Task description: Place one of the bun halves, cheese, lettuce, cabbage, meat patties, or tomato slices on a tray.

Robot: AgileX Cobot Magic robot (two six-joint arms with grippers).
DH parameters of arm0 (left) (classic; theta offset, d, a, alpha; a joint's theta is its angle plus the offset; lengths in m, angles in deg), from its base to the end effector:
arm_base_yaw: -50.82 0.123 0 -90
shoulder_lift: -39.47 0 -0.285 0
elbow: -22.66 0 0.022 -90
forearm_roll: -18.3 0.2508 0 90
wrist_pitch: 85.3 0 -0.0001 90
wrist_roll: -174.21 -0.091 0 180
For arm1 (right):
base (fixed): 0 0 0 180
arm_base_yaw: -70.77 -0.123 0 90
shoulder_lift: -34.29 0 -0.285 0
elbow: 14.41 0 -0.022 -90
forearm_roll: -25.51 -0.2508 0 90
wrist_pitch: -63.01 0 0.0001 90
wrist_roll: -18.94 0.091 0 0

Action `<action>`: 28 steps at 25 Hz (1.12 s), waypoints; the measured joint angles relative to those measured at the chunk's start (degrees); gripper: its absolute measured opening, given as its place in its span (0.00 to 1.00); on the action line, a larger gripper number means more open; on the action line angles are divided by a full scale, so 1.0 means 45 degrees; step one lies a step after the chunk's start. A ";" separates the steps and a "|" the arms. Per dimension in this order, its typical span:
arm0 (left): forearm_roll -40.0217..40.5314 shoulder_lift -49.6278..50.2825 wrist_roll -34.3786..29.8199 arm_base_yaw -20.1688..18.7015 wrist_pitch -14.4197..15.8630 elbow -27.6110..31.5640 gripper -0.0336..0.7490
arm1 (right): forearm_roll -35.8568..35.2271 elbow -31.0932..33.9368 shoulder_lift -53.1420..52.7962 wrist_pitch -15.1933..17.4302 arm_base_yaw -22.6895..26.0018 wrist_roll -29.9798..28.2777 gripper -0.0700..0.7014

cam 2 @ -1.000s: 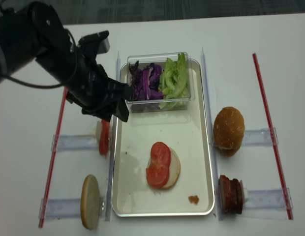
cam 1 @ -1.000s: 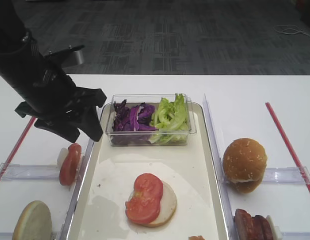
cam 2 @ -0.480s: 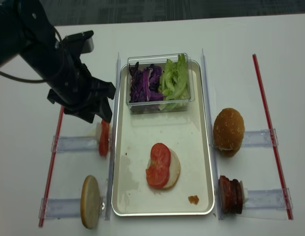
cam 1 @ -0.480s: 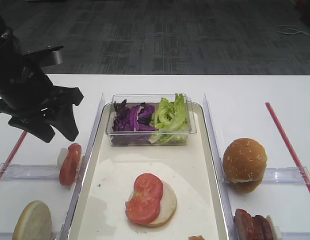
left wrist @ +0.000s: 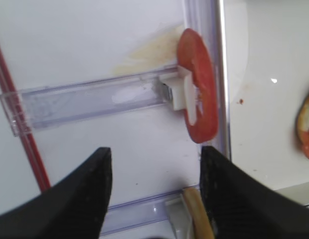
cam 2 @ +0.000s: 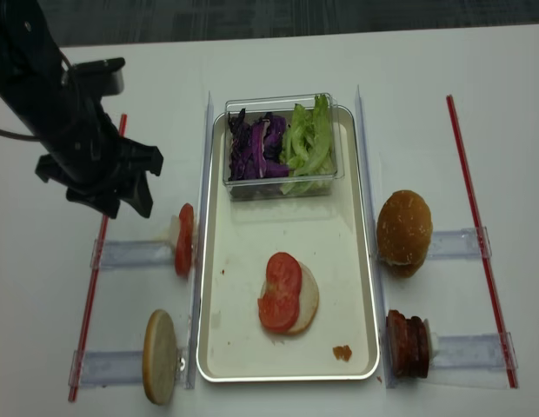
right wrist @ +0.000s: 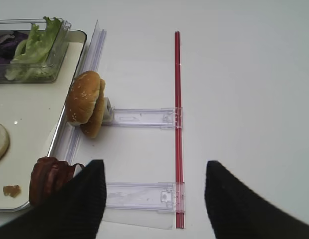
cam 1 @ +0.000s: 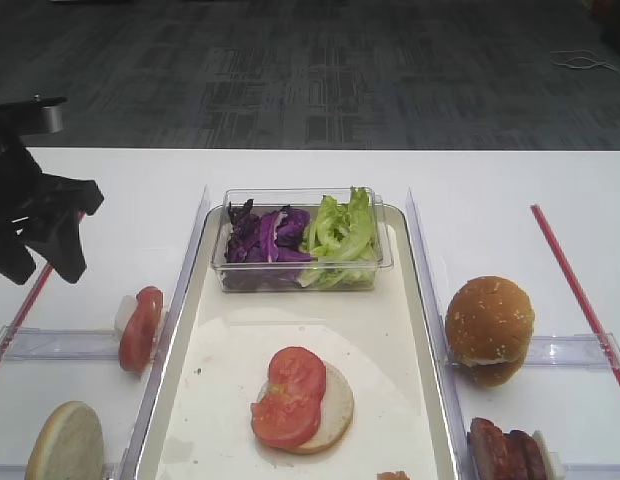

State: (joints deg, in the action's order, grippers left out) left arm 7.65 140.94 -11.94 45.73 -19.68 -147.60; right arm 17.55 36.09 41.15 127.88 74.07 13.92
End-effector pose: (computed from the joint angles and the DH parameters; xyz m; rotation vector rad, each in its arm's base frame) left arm 0.3013 -0.0422 0.2425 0.1904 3.0678 -0.2632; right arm -0.0065 0.0118 0.2629 -0.0430 2.1253 0.0830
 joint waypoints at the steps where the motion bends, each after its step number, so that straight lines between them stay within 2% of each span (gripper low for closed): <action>1: 0.0061 0.0000 0.0033 0.0126 0.0047 0.0000 0.52 | 0.0000 0.0000 0.0000 0.0000 0.0000 0.0000 0.68; 9: 0.1043 0.0000 0.0375 0.0878 0.0085 0.0000 0.52 | 0.0000 0.0000 0.0000 0.0000 0.0000 0.0000 0.68; 17: 0.2700 -0.0029 0.1046 0.0979 0.0105 0.0000 0.52 | 0.0000 0.0000 0.0000 0.0000 0.0000 0.0000 0.68; 28: 0.2860 -0.1064 0.1157 0.0979 0.0193 0.0024 0.52 | 0.0000 0.0000 0.0000 0.0000 0.0000 0.0000 0.68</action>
State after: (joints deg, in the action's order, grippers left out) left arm 20.52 136.15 -6.73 50.13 -18.81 -147.49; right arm 17.55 36.09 41.15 127.88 74.07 13.92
